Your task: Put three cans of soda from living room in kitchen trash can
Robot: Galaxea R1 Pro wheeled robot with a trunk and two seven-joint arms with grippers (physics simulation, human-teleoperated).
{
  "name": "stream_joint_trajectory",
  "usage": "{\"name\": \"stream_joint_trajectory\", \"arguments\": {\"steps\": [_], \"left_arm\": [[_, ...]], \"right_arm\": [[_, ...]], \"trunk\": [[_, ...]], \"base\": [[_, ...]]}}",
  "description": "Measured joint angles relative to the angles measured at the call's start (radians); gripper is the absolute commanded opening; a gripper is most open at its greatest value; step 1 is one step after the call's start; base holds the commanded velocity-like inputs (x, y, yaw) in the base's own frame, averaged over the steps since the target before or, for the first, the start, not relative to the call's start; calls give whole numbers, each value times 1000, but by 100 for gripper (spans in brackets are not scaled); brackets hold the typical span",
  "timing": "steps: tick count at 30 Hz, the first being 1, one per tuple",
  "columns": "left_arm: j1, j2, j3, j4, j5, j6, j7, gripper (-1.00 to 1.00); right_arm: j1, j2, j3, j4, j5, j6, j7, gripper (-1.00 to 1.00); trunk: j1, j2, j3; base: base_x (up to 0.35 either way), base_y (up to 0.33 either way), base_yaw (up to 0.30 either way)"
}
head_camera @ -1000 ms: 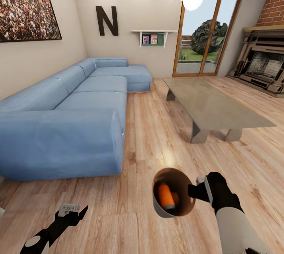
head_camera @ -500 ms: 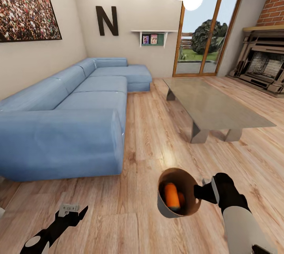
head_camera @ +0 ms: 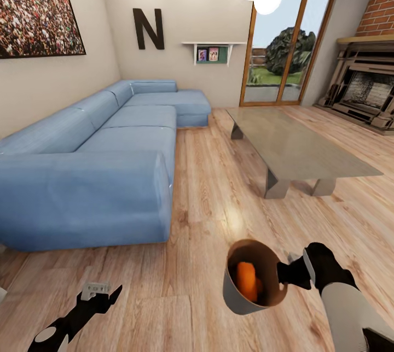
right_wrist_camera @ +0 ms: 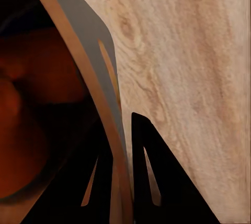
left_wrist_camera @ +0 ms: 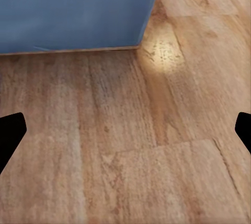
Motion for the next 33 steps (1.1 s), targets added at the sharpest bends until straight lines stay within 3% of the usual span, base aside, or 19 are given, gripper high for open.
{"name": "stream_joint_trajectory", "arguments": {"steps": [3, 8, 14, 20, 29, 33], "left_arm": [[0, 0, 0, 0, 0, 0, 0, 100], [0, 0, 0, 0, 0, 0, 0, 100], [0, 0, 0, 0, 0, 0, 1, 100], [0, 0, 0, 4, -1, 0, 1, 100], [0, 0, 0, 8, -1, 0, 25, 100], [0, 0, 0, 8, -2, 0, 27, 100]], "right_arm": [[0, -5, 4, 12, 20, -2, -2, -100], [0, -9, 28, 41, 1, 1, -4, -100], [0, -11, 66, 72, 12, -1, -7, -100], [0, -11, 70, 76, 5, 0, -6, -100], [0, -10, 71, 77, 4, 0, -5, -100], [0, -10, 72, 77, 5, -1, -4, -100]], "trunk": [[0, 0, 0], [0, 0, 0], [4, -7, -3], [27, -49, -22], [27, -49, -22], [42, -77, -34]], "base": [[0, 0, 0], [0, 0, 0], [0, 0, 0], [0, 0, 0], [0, 0, 0], [0, 0, 0]]}}
